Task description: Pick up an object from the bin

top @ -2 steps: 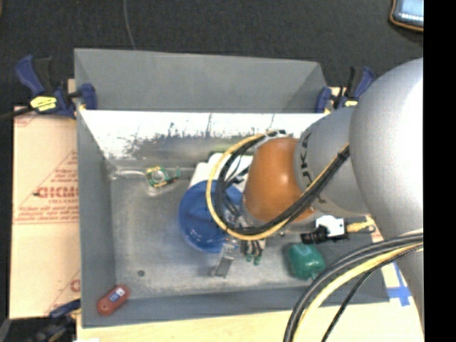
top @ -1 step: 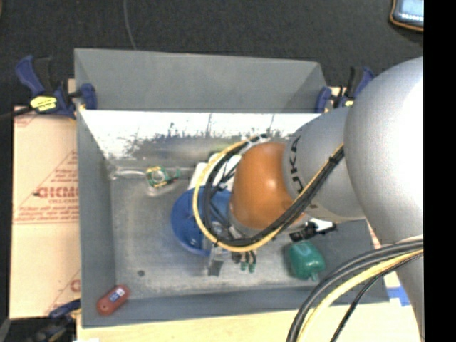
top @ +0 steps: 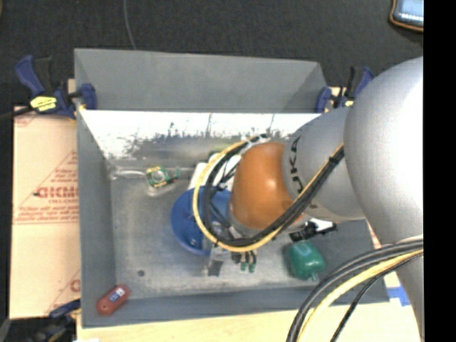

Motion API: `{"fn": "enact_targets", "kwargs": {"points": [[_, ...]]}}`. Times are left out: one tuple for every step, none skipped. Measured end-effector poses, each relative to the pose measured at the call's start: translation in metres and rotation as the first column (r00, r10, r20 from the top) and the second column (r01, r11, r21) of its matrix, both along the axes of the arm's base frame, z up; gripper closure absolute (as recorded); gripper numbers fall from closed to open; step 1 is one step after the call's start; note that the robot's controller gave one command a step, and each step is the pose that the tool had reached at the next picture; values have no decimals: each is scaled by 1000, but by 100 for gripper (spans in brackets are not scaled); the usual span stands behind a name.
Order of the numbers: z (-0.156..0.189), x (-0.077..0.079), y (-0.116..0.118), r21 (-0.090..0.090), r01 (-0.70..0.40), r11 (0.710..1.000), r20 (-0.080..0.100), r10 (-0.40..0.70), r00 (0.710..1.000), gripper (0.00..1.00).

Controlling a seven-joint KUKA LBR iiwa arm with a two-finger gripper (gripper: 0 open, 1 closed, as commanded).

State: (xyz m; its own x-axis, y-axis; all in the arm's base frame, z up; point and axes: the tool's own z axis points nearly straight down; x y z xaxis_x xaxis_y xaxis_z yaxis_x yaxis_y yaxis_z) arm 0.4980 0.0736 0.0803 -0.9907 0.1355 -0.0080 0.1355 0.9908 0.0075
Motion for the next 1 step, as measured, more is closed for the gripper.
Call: {"fn": "enact_targets", "kwargs": {"points": [[0,0,0,0,-1,1000,0,1,1000,100]]}}
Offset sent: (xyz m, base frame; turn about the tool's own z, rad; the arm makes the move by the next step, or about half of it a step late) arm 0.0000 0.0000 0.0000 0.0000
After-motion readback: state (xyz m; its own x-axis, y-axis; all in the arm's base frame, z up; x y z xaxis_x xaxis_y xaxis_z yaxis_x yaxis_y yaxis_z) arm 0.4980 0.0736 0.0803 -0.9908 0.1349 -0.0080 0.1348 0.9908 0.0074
